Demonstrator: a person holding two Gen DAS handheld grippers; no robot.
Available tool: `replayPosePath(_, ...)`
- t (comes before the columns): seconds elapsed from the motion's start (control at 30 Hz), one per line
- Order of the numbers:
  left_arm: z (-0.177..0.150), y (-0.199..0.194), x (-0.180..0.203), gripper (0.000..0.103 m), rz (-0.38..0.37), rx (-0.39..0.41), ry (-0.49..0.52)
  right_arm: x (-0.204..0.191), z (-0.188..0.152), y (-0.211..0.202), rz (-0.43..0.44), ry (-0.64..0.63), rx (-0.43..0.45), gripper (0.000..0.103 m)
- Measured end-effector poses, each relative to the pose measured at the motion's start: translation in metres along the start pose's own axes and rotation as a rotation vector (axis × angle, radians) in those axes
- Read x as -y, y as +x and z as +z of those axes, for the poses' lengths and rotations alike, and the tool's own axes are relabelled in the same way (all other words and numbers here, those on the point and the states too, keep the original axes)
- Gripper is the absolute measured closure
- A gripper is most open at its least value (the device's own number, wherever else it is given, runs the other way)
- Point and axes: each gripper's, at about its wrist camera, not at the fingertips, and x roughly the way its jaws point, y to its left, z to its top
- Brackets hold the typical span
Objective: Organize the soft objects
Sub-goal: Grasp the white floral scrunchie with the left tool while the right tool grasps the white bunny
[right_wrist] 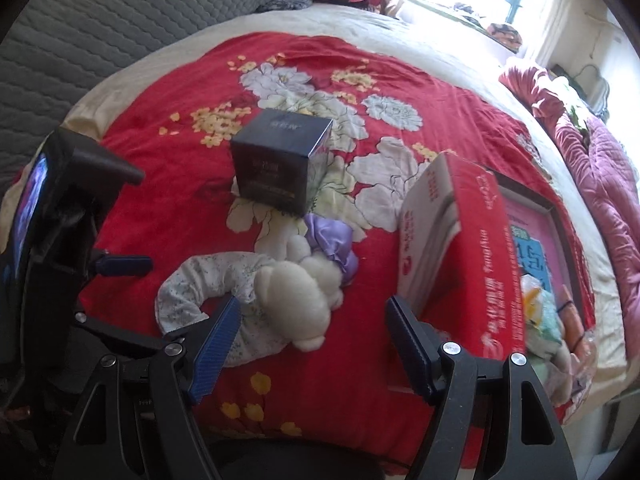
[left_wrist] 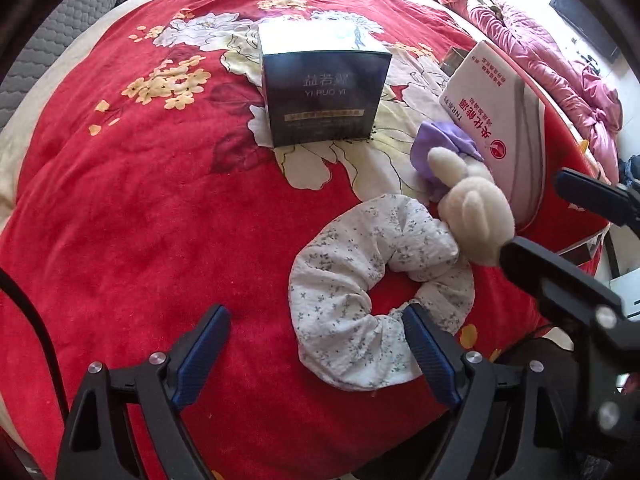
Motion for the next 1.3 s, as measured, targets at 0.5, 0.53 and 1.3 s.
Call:
replayPosePath(0.5, 0.005, 0.006, 0.001, 0.027, -0.009, 0.02, 0.015, 0.013, 0.007, 0.047, 0.054, 0.129, -0.071, 0.059)
replayPosePath(0.53, 0.006, 0.005, 0.002, 0.032, -0.015, 0.024, 0.012, 0.016, 0.007, 0.042, 0.065, 0.141, -0.054, 0.059)
replayPosePath(1.3, 0.06, -0.107, 0.083, 0.095, -0.167, 0.247, 0.069, 0.109, 0.003, -0.113, 0.059, 0.321, 0.294, 0.061)
